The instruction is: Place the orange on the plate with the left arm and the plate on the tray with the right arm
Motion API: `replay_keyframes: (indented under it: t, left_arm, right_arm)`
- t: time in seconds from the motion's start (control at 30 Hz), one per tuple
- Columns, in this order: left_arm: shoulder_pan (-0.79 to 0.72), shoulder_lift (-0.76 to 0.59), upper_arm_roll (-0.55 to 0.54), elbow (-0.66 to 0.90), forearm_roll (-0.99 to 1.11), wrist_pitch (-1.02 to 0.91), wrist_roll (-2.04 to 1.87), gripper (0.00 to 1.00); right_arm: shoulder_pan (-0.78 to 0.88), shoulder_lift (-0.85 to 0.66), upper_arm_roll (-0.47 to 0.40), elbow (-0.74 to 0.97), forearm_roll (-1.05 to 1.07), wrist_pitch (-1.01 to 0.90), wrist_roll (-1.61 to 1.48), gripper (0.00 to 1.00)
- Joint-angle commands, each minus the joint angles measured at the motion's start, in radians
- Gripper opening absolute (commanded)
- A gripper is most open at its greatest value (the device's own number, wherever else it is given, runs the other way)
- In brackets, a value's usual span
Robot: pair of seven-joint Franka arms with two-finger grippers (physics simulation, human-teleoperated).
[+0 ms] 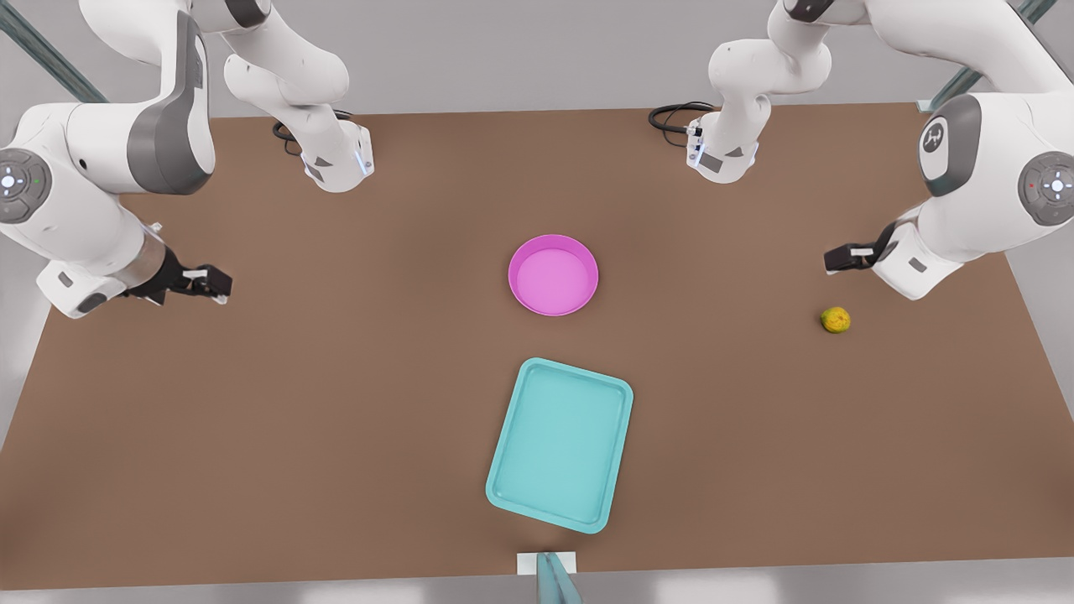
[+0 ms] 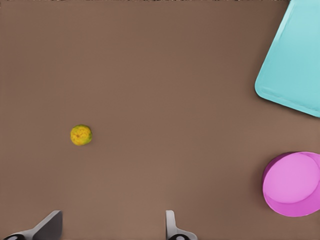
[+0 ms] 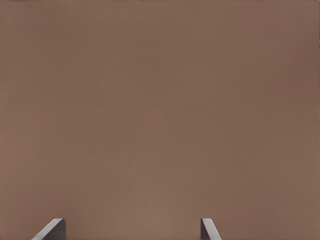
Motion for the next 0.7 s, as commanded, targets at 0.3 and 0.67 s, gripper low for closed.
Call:
replay_keyframes:
  t: [0.3,0.67]
  left_arm:
    - [0.074,0.187,0.15,-0.34,0.001,0.413,0.408,1.0]
    - [0.112,0.274,0.255,-0.579,0.009,0.832,0.744,1.0]
  right_arm:
    - [-0.002,0.002,0.0,-0.003,0.0,0.05,0.012,1.0]
    - [-0.006,0.01,0.0,-0.004,0.001,0.047,0.012,1.0]
